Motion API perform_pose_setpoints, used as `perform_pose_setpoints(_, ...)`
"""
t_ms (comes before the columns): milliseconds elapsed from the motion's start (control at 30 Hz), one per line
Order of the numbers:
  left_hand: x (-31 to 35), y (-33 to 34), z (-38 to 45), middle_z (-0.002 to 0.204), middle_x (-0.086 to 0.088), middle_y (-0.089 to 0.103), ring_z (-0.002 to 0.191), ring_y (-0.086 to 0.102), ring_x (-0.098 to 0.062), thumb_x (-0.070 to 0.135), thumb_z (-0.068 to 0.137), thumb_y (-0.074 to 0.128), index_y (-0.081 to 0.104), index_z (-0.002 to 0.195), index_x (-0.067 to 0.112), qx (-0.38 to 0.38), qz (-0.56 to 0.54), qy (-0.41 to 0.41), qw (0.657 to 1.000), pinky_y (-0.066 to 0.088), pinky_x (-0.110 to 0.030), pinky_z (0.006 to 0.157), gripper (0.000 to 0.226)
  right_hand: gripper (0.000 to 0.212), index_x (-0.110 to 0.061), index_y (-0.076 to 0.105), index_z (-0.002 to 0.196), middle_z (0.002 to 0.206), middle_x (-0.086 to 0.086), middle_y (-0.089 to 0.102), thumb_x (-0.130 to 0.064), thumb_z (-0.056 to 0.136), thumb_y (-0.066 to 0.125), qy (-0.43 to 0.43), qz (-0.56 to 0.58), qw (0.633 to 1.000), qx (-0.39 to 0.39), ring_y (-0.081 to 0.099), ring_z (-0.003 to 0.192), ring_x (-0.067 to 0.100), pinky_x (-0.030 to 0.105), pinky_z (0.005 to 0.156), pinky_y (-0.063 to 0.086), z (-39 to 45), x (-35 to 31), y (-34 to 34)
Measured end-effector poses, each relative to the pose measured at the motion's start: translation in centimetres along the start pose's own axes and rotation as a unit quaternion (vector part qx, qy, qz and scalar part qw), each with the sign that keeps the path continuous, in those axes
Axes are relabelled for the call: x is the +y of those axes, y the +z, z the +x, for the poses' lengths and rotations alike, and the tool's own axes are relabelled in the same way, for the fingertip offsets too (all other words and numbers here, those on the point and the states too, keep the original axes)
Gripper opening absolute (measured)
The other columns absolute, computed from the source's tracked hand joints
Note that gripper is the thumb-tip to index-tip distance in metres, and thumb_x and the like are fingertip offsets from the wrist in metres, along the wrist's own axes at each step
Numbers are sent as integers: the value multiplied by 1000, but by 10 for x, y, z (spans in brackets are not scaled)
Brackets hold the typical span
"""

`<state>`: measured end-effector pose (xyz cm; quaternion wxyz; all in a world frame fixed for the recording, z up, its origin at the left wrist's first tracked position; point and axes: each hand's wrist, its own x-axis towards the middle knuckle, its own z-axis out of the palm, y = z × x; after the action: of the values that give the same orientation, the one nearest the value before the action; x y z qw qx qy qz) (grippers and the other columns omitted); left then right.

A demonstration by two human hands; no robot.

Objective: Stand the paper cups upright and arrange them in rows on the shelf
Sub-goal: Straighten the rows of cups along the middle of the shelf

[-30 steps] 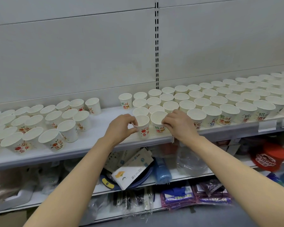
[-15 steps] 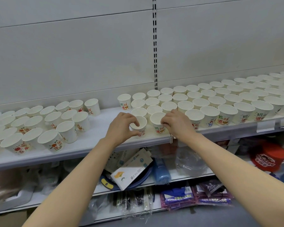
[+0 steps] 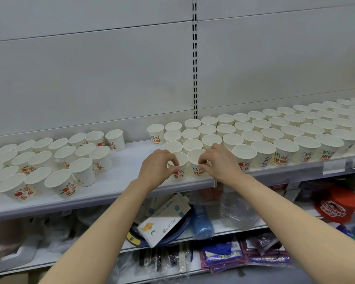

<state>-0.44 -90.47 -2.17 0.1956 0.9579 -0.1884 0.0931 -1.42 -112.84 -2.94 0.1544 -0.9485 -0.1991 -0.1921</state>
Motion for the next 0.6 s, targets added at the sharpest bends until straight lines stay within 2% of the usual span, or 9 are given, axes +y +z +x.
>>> perform_pose_setpoints(133,-1,0,2,95,15,62,94,50,-10,43,85,69,67,85,34,0,2,-6,1000,44,-30,75,9,6,-23,70,83,80,-10,66,-28,82,69,-1,11,1000,-2,47,84,17,30,66,35,1,-2,-1)
perform_pose_setpoints(267,-6,1,-1,103,16,64,98,49,-9,42,83,71,67,95,35,-2,-9,-15,1000,45,-31,79,14,15,-21,70,91,85,-7,68,-31,79,72,-8,15,1000,1,49,86,19,32,72,38,2,-4,1)
perform_pose_setpoints(467,-4,0,-4,103,16,63,99,50,-9,43,84,69,68,91,35,-3,-6,-12,1000,46,-31,79,11,15,-22,70,86,84,-7,68,-35,80,70,-15,9,1000,-15,50,87,19,35,82,39,4,-7,5)
perform_pose_setpoints(600,-3,-2,-3,101,15,64,100,51,-10,39,86,68,69,88,33,2,0,-14,1000,47,-31,79,6,11,-22,69,82,80,-6,68,-33,82,68,-28,-3,999,-20,49,85,19,35,83,39,5,-8,3)
